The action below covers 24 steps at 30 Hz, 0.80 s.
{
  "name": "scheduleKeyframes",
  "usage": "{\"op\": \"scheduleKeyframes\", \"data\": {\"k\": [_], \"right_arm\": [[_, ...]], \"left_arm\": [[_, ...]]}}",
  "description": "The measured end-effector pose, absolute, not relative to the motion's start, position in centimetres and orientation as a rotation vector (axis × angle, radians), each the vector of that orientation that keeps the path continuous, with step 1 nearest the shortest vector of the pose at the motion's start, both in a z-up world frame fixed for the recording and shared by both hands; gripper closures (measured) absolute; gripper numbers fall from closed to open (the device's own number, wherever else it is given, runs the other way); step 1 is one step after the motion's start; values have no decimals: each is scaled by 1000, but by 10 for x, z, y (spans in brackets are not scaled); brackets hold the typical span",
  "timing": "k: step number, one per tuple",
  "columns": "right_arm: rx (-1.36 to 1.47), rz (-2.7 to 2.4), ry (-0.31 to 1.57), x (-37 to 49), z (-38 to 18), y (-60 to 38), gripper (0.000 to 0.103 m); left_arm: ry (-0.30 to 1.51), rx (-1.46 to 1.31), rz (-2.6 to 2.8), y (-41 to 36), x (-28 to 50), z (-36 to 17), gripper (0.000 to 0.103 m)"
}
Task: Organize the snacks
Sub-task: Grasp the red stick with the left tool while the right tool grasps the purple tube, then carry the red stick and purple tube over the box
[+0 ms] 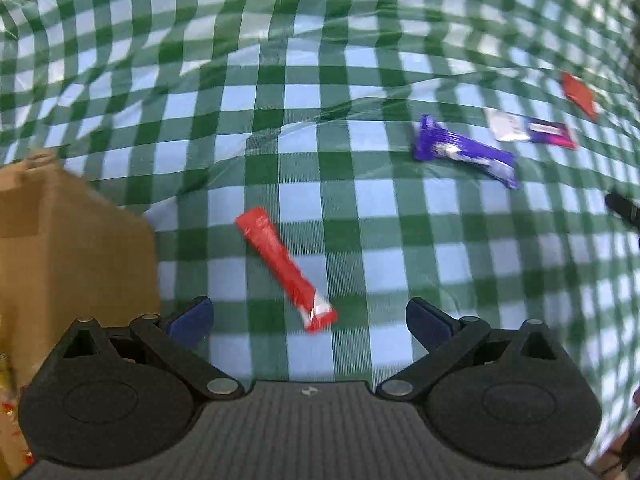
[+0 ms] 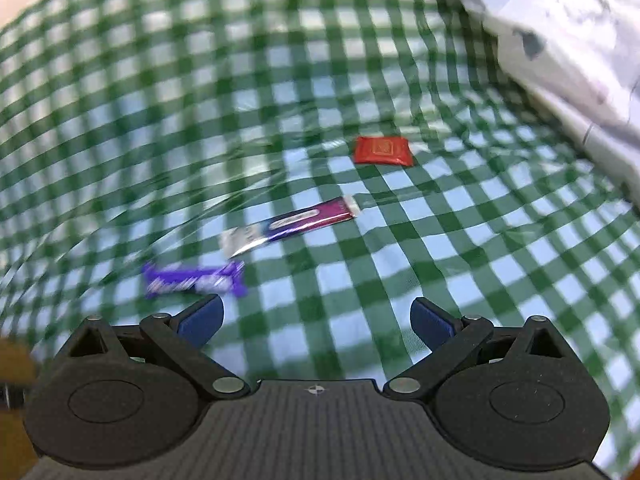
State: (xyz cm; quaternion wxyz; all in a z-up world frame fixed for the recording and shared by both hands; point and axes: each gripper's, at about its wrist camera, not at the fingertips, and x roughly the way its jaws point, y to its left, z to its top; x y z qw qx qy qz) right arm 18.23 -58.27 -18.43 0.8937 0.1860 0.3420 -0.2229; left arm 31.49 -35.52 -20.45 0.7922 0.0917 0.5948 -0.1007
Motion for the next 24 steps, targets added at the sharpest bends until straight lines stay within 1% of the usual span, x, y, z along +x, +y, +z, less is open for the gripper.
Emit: {"op": "scheduleKeyframes", "data": {"k": [6, 9, 10, 11, 12, 13, 14, 15, 16, 17, 18, 20, 24], "right_arm": [[525, -522, 703, 278, -226, -615, 4], [555, -534, 740, 319, -244, -618, 3], [547, -554, 759, 330, -250, -616, 0], [489, -590, 746, 337, -253, -609, 0], [429, -603, 756, 342, -255, -601, 5], [368, -623, 771, 345, -257, -595, 11], [310, -632, 752, 342, -256, -587, 35], [306, -604, 725, 336, -253, -585, 65], [303, -582, 722, 332, -252, -584, 71], [304, -577, 731, 327, -251, -586, 79], [310, -571, 732, 322, -251, -588, 83], [332, -579, 731, 306, -248, -594, 84], [358, -598, 687, 261, -228, -604, 84]], "left_arm": [[1324, 171, -139, -352, 347, -246, 0], [1358, 141, -138, -346, 359, -264, 0], [1335, 116, -131, -344, 360, -262, 0], [1322, 115, -131, -343, 360, -260, 1], [1308, 128, -141, -344, 359, -259, 5], [1275, 133, -155, -344, 356, -254, 23], [1230, 148, -180, -344, 351, -248, 62], [1199, 168, -216, -346, 347, -242, 89], [1205, 169, -247, -347, 346, -239, 95], [1220, 150, -259, -345, 344, -239, 95], [1230, 134, -274, -343, 343, -238, 95], [1219, 130, -288, -341, 340, -233, 96], [1183, 91, -339, -326, 326, -207, 96]]}}
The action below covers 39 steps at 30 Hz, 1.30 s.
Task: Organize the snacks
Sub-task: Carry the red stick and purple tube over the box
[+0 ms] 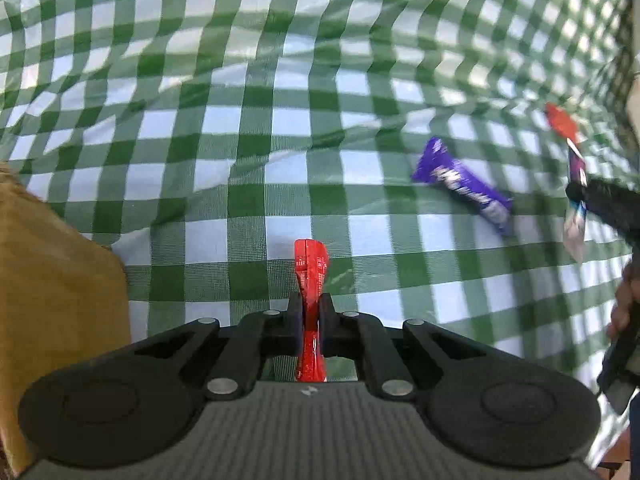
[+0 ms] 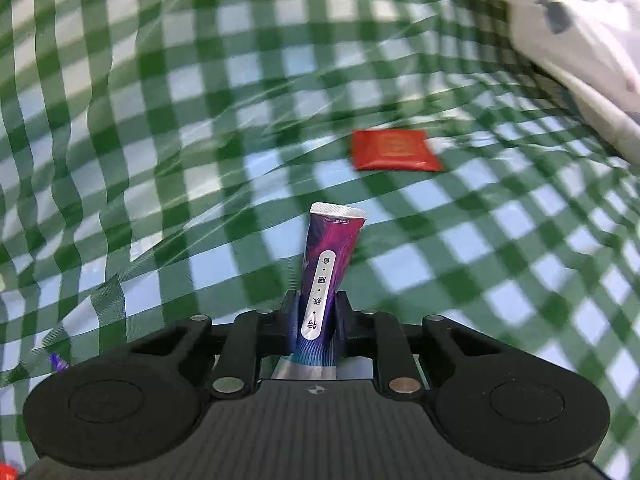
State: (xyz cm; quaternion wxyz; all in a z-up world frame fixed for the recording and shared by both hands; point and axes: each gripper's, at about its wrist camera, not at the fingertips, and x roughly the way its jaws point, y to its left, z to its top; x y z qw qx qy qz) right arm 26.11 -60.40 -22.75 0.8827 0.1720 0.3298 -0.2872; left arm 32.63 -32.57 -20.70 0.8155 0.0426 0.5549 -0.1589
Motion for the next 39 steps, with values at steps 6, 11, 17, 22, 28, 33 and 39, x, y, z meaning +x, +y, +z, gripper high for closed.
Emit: {"op": "scheduleKeyframes", "data": {"k": [6, 11, 17, 22, 28, 33, 39], "right_arm": [[387, -577, 637, 176, -194, -578, 84], [442, -516, 653, 100, -174, -520, 84], [433, -365, 686, 47, -138, -430, 84], [375, -183, 659, 19, -101, -357, 84], [291, -14, 628, -17, -64, -276, 84], [245, 42, 650, -45, -52, -232, 84], [184, 60, 667, -74, -48, -198, 84]], "left_arm": [[1144, 71, -415, -306, 282, -159, 96], [1094, 95, -458, -280, 224, -118, 96], [1054, 93, -448, -220, 156, -70, 96], [1011, 90, -398, -170, 102, -40, 96], [985, 57, -334, -104, 49, -21, 96], [964, 19, -302, -61, 18, -15, 96], [936, -9, -271, -32, -9, -12, 96]]}}
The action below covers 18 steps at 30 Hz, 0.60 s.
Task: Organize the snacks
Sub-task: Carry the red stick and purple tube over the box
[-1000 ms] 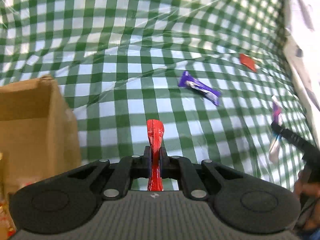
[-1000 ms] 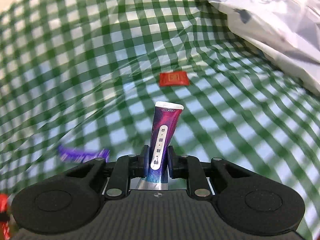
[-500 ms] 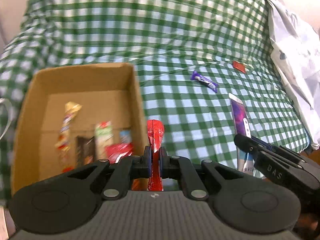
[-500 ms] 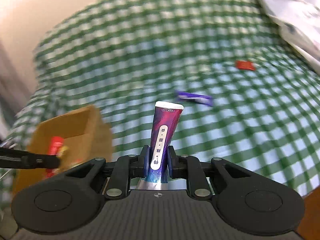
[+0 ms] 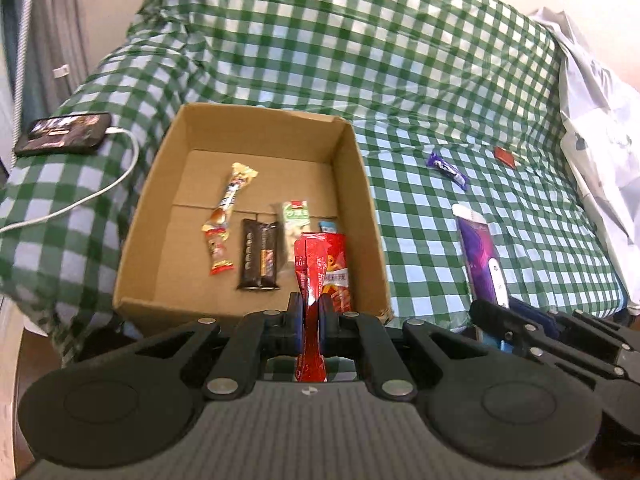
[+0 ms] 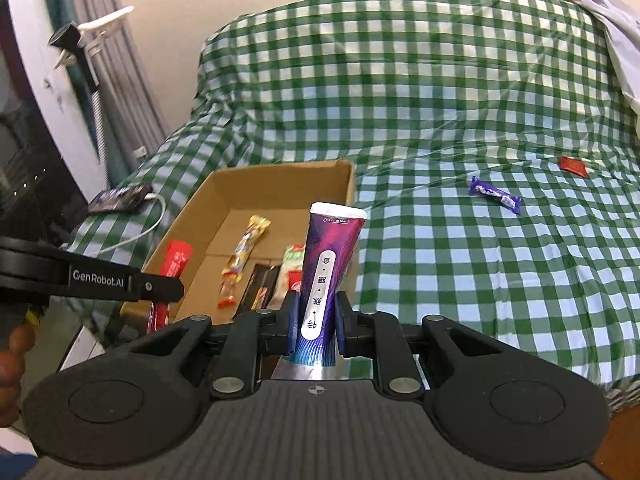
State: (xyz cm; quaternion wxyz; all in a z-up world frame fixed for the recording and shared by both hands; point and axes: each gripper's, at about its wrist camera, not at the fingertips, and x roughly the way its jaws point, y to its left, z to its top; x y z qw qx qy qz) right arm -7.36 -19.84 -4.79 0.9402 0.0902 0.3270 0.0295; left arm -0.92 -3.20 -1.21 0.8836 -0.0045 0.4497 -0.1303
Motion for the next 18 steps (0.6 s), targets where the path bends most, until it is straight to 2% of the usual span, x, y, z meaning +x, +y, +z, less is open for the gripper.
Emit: {"op": "scheduleKeyframes", "data": {"k": [18], "right_arm": [[66, 88, 624, -98, -25, -155, 84]], "left_arm": [[879, -66, -239, 7, -40, -3, 96]]}}
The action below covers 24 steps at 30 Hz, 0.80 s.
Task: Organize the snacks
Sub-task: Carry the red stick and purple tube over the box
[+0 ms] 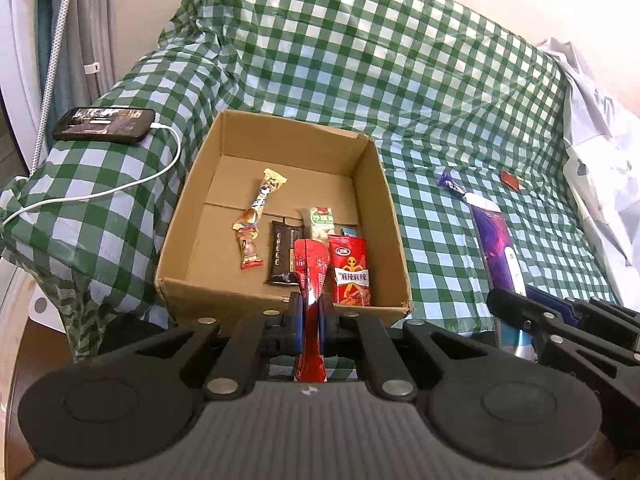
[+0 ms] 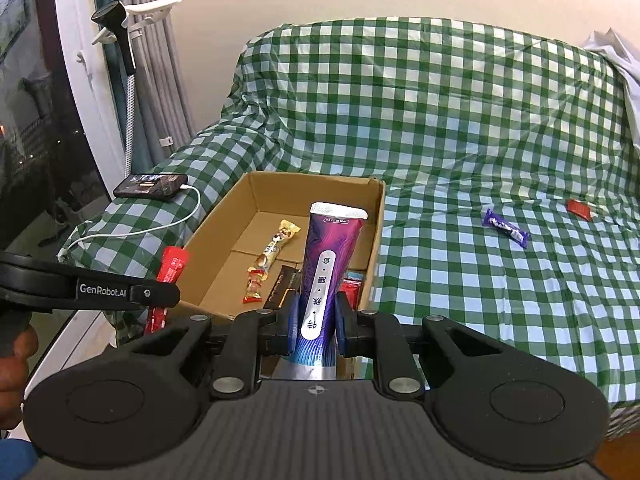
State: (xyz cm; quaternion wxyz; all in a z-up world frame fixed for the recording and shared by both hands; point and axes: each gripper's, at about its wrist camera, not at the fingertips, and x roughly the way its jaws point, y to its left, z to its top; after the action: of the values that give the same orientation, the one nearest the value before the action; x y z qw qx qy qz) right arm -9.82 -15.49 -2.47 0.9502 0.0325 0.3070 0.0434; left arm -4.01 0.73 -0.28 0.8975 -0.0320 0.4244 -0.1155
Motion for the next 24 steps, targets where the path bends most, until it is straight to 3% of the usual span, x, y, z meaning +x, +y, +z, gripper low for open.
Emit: {"op": "scheduleKeyframes", "data": {"k": [24], "right_arm": [[52, 91, 659, -89, -38, -148, 84]], "left_arm": [[908, -75, -233, 9, -28, -13, 96]]}}
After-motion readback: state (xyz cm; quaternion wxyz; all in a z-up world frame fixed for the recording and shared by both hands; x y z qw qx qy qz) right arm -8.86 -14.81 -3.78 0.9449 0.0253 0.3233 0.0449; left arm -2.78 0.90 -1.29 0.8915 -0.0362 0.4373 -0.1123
